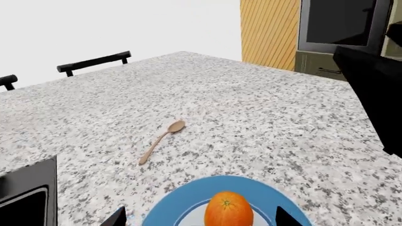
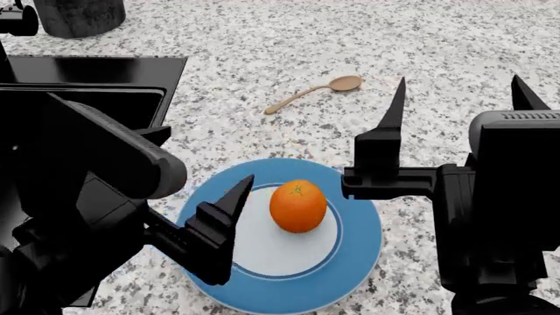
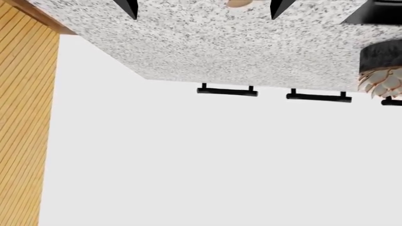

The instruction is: Pick the tangerine from the sink and place it on the plate located on the counter

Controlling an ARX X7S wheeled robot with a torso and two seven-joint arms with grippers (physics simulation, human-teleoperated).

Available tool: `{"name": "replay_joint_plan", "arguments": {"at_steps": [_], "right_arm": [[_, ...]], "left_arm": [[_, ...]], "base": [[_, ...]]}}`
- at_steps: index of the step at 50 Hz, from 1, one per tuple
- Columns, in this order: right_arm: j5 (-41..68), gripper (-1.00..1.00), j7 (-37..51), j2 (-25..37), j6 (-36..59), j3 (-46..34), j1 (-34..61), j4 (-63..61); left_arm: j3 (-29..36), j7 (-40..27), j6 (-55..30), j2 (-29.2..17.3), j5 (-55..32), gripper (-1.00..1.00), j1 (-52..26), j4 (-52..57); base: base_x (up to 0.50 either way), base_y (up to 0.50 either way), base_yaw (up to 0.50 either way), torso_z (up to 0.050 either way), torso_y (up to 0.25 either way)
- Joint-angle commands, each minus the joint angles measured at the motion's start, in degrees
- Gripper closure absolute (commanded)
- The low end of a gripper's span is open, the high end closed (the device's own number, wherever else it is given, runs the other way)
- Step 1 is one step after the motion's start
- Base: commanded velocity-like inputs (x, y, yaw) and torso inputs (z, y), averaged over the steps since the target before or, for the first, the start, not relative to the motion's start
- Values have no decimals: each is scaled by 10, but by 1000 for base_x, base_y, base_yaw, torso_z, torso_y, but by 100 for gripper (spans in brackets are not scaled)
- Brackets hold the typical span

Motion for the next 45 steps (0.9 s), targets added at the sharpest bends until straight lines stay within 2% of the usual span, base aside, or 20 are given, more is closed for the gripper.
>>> {"name": "replay_joint_plan", "arguments": {"at_steps": [1, 16, 23, 34, 45], "right_arm": [[-3, -100, -2, 1, -1, -7, -1, 2], [12, -100, -3, 13, 19, 6, -5, -24], [23, -100, -2, 20, 36, 29, -10, -46], [39, -100, -3, 28, 54, 56, -16, -70], [54, -100, -1, 35, 71, 84, -23, -95]], "left_arm": [[-42, -132, 6, -61, -57, -100, 18, 105], [-85, -263, 0, -143, -106, -100, -5, 167], [-96, -299, 0, -169, -121, -100, -11, 181], [-113, -337, 9, -200, -153, -100, -16, 200], [-111, -353, 9, -205, -168, -100, -26, 205]], "base": [[0, 0, 0, 0, 0], [0, 0, 0, 0, 0], [0, 0, 0, 0, 0], [0, 0, 0, 0, 0], [0, 0, 0, 0, 0]]}}
